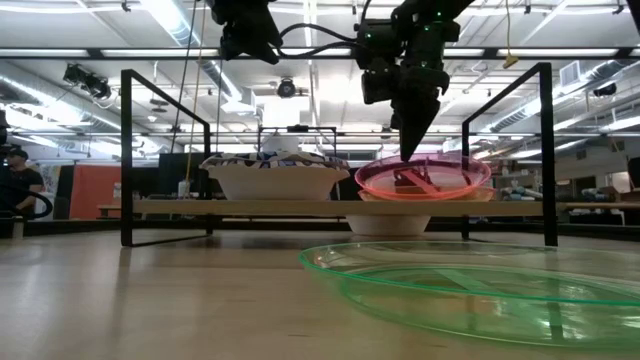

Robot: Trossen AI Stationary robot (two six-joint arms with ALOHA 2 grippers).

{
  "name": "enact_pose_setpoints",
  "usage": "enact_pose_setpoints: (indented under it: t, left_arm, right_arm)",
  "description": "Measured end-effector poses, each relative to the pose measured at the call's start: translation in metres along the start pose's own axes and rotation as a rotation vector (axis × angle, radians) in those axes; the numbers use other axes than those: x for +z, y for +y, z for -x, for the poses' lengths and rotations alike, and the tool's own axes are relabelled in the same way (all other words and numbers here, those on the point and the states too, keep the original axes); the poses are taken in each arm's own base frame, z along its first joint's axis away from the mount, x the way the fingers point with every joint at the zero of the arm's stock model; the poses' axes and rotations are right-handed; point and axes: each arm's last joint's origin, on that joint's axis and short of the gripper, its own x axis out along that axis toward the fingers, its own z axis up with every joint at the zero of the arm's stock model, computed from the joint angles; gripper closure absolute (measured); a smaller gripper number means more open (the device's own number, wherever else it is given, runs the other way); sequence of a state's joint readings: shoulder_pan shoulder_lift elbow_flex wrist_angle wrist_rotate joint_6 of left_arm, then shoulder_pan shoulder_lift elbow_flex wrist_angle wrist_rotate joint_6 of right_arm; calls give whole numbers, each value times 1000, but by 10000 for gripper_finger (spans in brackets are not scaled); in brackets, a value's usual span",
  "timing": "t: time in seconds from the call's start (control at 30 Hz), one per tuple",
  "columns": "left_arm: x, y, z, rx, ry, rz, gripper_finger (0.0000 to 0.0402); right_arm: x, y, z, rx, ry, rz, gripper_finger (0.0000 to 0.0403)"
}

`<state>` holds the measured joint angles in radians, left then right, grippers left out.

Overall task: Place and stack plates onto a shelf
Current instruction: Stack the pink plate on top of the orange plate on the shelf, then stack the blue patterned bowl on top of the blue patterned bowl on the shelf

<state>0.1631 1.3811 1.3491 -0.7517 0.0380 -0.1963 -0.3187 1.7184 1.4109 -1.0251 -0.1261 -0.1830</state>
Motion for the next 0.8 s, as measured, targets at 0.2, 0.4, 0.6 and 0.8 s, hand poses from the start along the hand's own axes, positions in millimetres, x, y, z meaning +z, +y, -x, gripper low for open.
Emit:
enact_pose_setpoints:
  t: [0.2,0.4,0.6,0.8]
  left_arm:
    - [0,0,0,0,0,0,219]
    - [0,0,0,0,0,0,219]
    - [0,0,0,0,0,0,219]
    - [0,0,0,0,0,0,219]
  right_arm:
    - [0,0,0,5,-1,0,367]
    - [0,0,0,7,-1,0,334]
    - [0,0,0,9,-1,0,296]
    - [0,0,0,9,-1,0,265]
